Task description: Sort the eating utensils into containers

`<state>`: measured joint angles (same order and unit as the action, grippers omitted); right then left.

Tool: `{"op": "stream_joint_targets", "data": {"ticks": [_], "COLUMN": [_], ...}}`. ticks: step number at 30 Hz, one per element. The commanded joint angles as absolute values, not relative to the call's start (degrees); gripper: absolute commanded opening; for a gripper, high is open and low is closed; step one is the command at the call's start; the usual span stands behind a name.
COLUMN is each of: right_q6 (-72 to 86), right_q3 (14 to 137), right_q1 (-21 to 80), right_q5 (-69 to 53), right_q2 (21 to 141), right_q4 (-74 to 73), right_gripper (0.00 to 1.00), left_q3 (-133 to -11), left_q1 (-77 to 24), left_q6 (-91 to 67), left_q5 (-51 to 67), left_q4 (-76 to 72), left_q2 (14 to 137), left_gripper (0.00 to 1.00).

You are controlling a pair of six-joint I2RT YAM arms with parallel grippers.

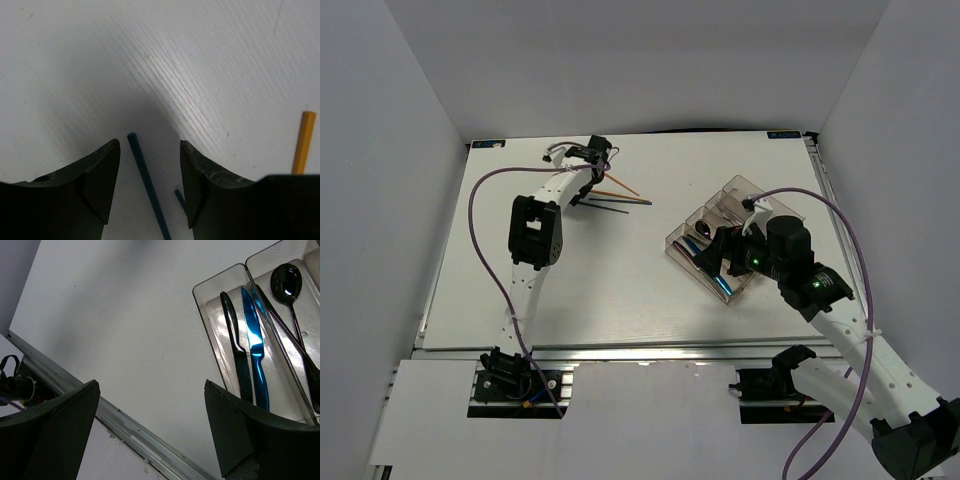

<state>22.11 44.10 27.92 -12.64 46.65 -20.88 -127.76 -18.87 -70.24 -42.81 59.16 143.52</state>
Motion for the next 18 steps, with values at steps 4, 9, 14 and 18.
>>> {"op": "stream_joint_targets", "data": {"ticks": [4, 9, 14, 18], "right_q6": [21.62, 21.45, 21.62, 21.88], "right_q3": [44.56, 44.47, 43.68, 43.77], "right_q1": [29.18, 29.62, 29.71, 29.71], "right_q5": [-13.45, -13.71, -13.71, -14.50], "right_q2": [47.20, 46.76, 45.97, 45.53], "right_q4": [-18.63, -18.54, -17.84, -17.58], "right_gripper": [0.89, 0.89, 0.89, 0.89], "left_q3": [-127.18, -126.21, -122.63, -115.59], "left_q1": [-18.63, -18.55, -18.72, -18.98], "left_q6": [-70.49, -70.75, -69.61, -69.43], "left_q5": [-42.10, -41.13, -39.38, -38.15], "left_q4": [58.89, 59.94, 61.00, 59.86], "left_q2": [143.35, 144.58, 144.58, 142.74], "left_gripper": [0.58, 0.39, 0.28, 0.06]}}
